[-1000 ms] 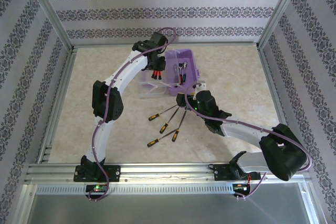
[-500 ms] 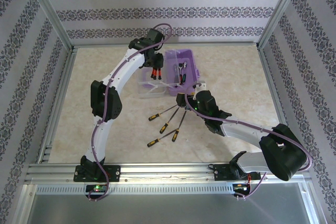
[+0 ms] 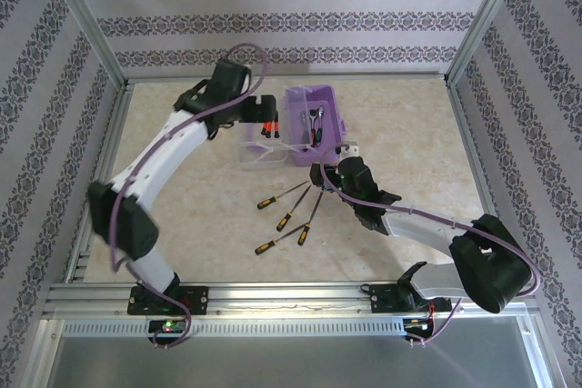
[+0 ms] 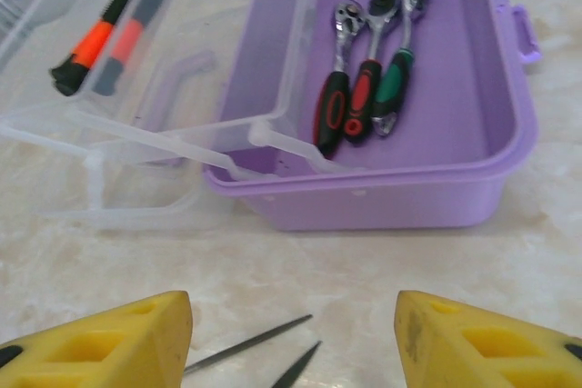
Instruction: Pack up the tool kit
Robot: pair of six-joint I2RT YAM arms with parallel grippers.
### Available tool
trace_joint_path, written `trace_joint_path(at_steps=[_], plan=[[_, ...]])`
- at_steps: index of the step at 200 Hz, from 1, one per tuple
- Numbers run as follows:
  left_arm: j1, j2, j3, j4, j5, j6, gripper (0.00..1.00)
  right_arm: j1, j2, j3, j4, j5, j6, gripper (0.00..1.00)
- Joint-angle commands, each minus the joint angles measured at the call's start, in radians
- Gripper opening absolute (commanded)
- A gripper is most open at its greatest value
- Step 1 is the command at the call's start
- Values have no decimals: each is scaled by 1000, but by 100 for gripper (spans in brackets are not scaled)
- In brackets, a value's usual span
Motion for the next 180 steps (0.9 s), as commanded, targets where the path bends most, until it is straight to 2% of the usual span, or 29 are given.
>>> trace_joint_path(at_steps=[1,18,26,51,76,93,109,137,180], plan=[[19,-110,-216,297,-53,-58,100,10,2,46,-80,142,-5,60],[35,-185,-365,457,-65,-152,100,5,-10,85,-184,139,25,60],[47,-207,-419,513,-63,-243,100,15,-26,109,-257,138,36,61],[100,-248,-513,569,89,-473,100,71,-76,177,-507,163,59,66],[107,-306,-596,597,175,-511,100,163,-65,232,-714,158,76,72],[108,-348,-665,657,174,-537,100,214,-43,267,-835,132,102,72],[109,-361,-712,703,196,-632,100,229,-24,293,-931,101,155,69],[115,-362,-712,724,244,-650,100,267,-6,321,-967,89,215,66],[121,-376,-732,720,234,-664,100,346,67,396,-970,117,255,66]])
